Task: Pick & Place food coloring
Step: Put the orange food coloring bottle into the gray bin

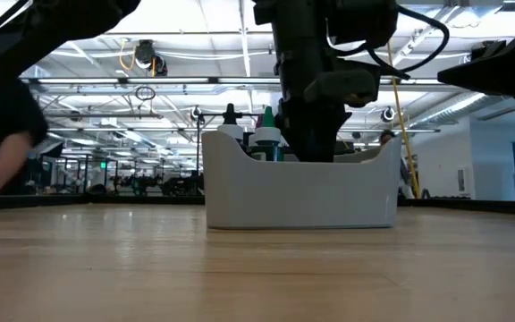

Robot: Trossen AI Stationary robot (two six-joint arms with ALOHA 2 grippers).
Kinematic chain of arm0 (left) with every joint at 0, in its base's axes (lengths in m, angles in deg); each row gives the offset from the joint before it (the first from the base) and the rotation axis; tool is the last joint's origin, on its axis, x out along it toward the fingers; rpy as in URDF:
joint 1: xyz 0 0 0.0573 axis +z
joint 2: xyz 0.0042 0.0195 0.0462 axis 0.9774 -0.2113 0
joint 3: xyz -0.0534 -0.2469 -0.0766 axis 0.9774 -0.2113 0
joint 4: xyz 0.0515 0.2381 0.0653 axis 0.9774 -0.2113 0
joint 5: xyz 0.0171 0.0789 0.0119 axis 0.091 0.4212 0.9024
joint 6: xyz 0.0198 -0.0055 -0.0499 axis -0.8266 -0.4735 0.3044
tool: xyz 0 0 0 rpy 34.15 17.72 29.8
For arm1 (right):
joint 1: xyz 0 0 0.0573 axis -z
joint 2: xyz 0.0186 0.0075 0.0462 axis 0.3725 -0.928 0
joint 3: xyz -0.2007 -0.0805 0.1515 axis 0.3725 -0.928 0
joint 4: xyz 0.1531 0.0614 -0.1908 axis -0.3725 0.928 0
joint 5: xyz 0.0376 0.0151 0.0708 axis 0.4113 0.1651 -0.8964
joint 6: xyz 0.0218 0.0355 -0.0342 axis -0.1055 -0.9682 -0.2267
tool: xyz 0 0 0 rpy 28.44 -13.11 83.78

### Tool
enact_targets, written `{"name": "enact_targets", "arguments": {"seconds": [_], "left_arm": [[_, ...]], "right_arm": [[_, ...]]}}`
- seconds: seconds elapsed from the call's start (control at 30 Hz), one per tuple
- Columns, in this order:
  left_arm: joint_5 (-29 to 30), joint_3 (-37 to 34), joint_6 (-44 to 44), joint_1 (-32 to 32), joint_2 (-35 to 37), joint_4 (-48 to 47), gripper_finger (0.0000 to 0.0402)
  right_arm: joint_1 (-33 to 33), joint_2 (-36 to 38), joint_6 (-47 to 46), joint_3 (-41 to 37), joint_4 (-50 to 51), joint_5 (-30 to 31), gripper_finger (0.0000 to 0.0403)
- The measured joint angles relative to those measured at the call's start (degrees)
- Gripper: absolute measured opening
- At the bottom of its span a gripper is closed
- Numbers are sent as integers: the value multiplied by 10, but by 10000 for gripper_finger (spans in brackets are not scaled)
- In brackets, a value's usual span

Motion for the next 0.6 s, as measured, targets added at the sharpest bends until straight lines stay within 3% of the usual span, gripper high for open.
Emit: {"name": "enact_targets", "arguments": {"seconds": [0.6], "left_arm": [[0, 0, -16, 6, -16, 11, 81]], "right_arm": [[0, 0, 0, 0, -2, -1, 0]]}}
